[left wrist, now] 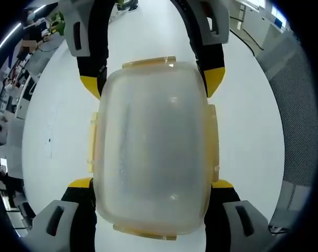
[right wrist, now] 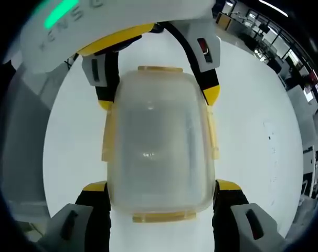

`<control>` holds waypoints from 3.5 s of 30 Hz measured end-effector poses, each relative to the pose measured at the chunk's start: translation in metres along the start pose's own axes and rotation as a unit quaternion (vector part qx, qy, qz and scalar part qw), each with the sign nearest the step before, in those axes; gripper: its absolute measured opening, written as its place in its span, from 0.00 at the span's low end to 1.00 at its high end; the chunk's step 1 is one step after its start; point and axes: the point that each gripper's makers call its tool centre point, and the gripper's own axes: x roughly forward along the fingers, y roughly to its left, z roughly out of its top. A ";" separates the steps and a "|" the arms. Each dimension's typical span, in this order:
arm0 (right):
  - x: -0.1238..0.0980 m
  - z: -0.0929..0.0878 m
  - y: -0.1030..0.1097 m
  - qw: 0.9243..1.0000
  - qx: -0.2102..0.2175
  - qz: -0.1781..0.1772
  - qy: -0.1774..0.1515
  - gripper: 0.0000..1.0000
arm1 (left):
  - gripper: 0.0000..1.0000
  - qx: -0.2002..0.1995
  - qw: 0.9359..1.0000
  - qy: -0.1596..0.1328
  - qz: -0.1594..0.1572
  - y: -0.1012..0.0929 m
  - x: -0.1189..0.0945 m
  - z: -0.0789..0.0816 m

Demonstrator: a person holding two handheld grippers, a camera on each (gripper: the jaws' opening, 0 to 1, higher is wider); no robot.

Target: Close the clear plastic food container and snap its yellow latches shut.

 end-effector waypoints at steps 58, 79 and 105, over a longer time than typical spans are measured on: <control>-0.008 0.007 -0.011 0.997 -0.001 -0.021 -0.080 0.81 | 0.92 -0.031 0.997 -0.078 -0.003 0.003 -0.012 0.013; -0.044 0.034 -0.005 0.940 0.152 -0.080 -0.293 0.78 | 0.86 -0.219 0.930 -0.289 0.060 0.017 -0.061 0.026; -0.070 0.046 -0.008 0.866 0.270 -0.138 -0.398 0.59 | 0.59 -0.364 0.832 -0.402 0.114 0.020 -0.087 0.008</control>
